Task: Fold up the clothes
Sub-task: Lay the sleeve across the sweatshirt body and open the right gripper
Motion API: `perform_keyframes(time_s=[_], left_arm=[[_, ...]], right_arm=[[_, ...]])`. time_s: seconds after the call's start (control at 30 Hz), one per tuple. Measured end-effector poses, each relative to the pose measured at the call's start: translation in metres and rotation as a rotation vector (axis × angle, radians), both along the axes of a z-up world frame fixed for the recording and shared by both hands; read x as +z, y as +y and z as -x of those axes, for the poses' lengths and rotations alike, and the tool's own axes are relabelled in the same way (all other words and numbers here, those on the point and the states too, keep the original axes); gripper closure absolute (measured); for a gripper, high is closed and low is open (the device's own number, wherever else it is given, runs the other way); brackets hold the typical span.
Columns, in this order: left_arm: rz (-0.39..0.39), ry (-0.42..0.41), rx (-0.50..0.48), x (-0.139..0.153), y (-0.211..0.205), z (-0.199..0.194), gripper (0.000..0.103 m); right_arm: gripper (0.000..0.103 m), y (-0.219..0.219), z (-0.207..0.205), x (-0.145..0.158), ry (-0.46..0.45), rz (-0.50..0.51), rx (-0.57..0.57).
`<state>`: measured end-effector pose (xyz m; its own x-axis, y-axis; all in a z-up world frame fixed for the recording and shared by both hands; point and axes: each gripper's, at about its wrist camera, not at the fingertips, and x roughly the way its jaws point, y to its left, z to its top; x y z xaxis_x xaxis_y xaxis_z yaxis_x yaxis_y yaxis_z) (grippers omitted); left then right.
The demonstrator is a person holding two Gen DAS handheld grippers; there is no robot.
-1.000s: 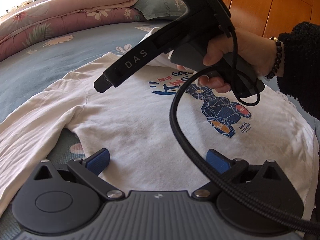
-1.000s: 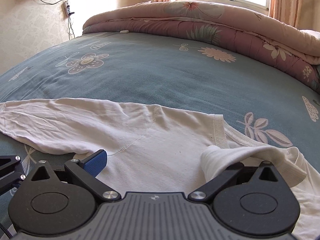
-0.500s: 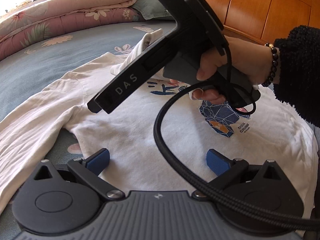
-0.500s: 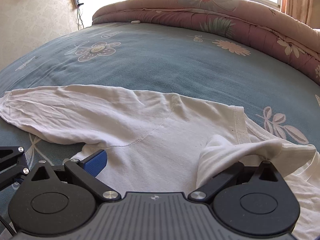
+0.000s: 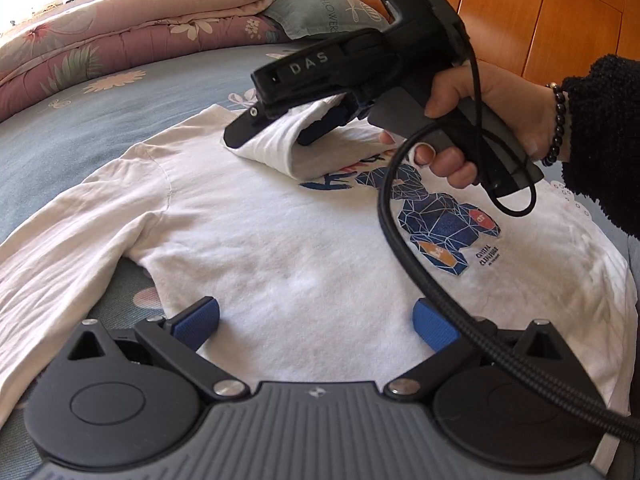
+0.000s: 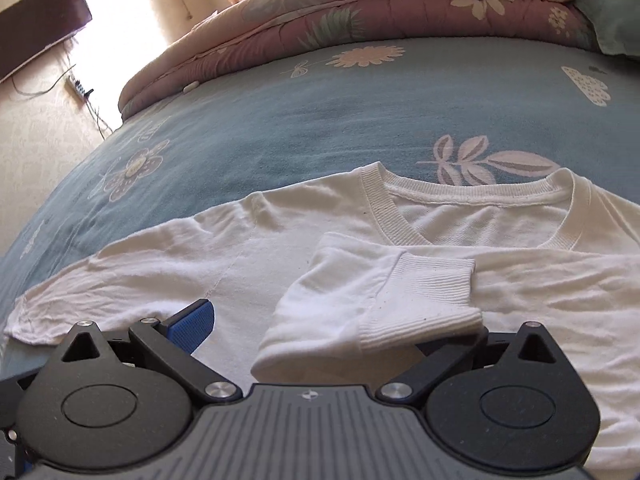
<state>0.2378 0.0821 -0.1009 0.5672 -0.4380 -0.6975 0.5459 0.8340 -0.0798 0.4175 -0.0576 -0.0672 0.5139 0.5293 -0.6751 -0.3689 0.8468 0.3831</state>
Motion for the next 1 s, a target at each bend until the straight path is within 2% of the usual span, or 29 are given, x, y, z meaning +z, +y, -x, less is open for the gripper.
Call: perform_keyframes(time_s=[0.1,0.17,0.27,0.37,0.47,0.57,0.8,1.0], left_arm=[[0.002,0.001,-0.001,0.000,0.000,0.000,0.001],[0.005,0.002,-0.001,0.000,0.001,0.000,0.001],[0.006,0.002,-0.001,0.000,0.001,0.000,0.001],[0.006,0.002,-0.002,0.001,0.001,0.000,0.001],[0.005,0.002,-0.002,0.001,0.000,0.000,0.001],[0.007,0.002,-0.004,0.001,0.000,0.000,0.001],[0.009,0.002,-0.006,0.000,0.001,0.001,0.001],[0.008,0.002,-0.004,0.000,0.001,0.000,0.001]], right_arm=[[0.000,0.009,-0.005,0.005,-0.035,-0.046,-0.023],[0.000,0.022,-0.004,0.009,-0.065,-0.048,0.010],[0.000,0.051,0.002,0.013,-0.092,0.013,0.125],[0.000,0.068,0.010,0.014,-0.121,0.078,0.192],[0.000,0.070,0.014,0.016,-0.157,0.096,0.192],[0.000,0.072,0.013,0.023,-0.169,0.067,0.181],[0.000,0.087,0.011,0.035,-0.163,0.022,0.207],[0.000,0.054,0.010,0.038,-0.171,0.060,0.131]])
